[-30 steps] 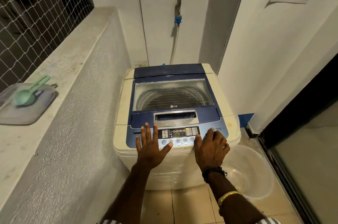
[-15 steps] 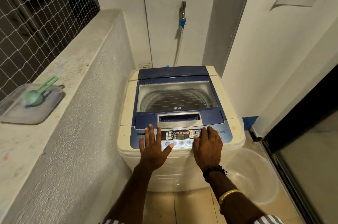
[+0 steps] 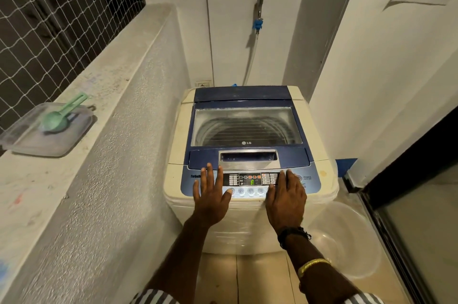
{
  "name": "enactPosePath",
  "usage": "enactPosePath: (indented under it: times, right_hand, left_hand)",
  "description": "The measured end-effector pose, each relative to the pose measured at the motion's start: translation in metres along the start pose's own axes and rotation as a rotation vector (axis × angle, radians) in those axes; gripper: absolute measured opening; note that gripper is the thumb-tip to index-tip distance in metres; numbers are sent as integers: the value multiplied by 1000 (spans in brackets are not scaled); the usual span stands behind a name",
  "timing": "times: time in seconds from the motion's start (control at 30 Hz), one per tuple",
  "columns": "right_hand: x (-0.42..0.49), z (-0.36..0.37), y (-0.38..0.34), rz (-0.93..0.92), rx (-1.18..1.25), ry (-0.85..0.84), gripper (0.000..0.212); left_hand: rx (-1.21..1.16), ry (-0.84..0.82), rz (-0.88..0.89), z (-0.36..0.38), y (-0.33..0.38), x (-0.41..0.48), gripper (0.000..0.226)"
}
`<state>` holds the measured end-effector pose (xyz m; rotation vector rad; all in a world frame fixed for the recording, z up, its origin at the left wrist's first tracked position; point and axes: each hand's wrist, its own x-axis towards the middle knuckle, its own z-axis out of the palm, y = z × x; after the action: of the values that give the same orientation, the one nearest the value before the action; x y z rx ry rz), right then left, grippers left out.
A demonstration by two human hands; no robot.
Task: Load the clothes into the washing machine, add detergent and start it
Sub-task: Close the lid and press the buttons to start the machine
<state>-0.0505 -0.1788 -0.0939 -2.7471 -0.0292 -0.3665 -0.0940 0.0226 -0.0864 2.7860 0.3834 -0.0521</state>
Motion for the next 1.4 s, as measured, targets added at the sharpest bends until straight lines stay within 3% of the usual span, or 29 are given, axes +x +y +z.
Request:
enactPosePath:
  times: [0.5,1.1,1.4]
  right_hand:
    - [-1,3,-1,16,2,-11,61]
    - [-1,0,-2,20,32,9,60]
    - [-1,-1,1,3,18,-1,57]
  left_hand:
    - [10,5,-10,3,-1,1,82]
    - [2,7,-29,1,4,1,75]
    - [28,89,-47,14,6,2,97]
